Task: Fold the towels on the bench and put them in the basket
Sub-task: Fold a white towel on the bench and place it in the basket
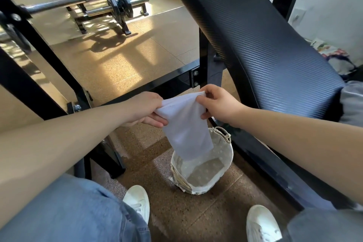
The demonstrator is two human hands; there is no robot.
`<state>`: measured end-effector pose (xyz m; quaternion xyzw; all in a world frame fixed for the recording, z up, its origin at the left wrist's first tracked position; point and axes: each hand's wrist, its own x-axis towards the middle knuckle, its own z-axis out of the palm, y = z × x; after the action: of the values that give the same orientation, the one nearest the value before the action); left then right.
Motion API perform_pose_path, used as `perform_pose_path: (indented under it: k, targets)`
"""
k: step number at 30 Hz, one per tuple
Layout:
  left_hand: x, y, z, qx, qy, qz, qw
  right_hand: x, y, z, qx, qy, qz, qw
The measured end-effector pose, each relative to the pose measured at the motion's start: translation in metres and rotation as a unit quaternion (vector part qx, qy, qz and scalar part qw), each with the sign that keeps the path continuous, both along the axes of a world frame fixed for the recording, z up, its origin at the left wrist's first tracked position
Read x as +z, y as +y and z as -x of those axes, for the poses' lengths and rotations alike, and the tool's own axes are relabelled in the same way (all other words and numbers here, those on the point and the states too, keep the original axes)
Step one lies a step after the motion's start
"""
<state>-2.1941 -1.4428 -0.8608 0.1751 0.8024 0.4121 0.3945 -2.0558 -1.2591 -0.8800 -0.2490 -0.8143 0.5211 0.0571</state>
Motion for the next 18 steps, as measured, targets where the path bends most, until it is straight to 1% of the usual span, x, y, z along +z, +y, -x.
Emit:
perform_pose_path:
  k: [2,3,6,8,10,13,16,18]
  targets:
    - [0.0,-0.0005,0.0045,0.005,-0.058,-0.047,0.997,-0.0011,-0.0003,0.0005,-0.018,-0.016,0.055,0.998]
    - [0.0,-0.0019,0.0062,-0.01,-0.07,-0.061,0.996,-0.0009,-0.0008,0.0001,-0.022,-0.019,0.069,0.997]
    - [-0.0021,-0.0075,0.0082,-0.064,-0.044,-0.051,0.996,-0.0019,0.0014,-0.0011,-0.019,-0.009,0.082,0.996]
    - [-0.005,-0.0093,0.0083,-0.062,-0.014,-0.033,0.997,-0.0033,0.0045,-0.0008,-0.003,-0.013,0.097,0.995]
    - [-0.0069,-0.0095,0.0066,-0.057,-0.009,-0.029,0.998,-0.0038,0.0071,0.0006,0.002,-0.036,0.105,0.994]
    - [-0.0096,-0.0068,0.0054,-0.035,-0.07,-0.049,0.996,-0.0034,0.0054,0.0011,-0.005,-0.04,0.123,0.992]
    - [-0.0089,-0.003,0.0081,0.03,-0.145,-0.095,0.984,-0.0048,0.0009,0.0011,-0.029,-0.018,0.18,0.983]
    - [-0.0086,-0.0021,0.0104,0.04,-0.155,-0.104,0.982,-0.0062,0.001,0.0024,-0.044,-0.01,0.201,0.979]
